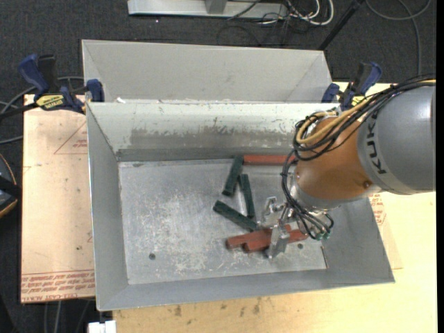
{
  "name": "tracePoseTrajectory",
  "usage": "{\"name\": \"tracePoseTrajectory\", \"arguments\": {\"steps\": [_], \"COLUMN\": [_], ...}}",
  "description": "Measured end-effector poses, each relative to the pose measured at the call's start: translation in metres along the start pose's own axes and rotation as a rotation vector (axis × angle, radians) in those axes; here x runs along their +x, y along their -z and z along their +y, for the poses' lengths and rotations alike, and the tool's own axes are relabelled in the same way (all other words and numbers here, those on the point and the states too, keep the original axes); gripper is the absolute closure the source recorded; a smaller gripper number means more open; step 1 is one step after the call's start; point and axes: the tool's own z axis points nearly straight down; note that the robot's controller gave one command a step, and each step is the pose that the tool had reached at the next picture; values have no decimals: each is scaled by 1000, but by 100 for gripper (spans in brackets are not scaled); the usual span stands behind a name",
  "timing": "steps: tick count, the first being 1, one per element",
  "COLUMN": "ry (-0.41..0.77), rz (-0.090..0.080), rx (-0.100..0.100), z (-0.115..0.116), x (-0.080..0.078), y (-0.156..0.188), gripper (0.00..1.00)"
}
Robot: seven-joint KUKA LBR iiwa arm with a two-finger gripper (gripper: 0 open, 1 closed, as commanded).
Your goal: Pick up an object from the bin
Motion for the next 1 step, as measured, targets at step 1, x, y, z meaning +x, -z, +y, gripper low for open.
{"name": "tracePoseTrajectory", "arguments": {"steps": [1], "ry": [-18], "rz": [6], "rx": [1], "z": [-8], "x": [-23], "y": [168], "gripper": [100]}}
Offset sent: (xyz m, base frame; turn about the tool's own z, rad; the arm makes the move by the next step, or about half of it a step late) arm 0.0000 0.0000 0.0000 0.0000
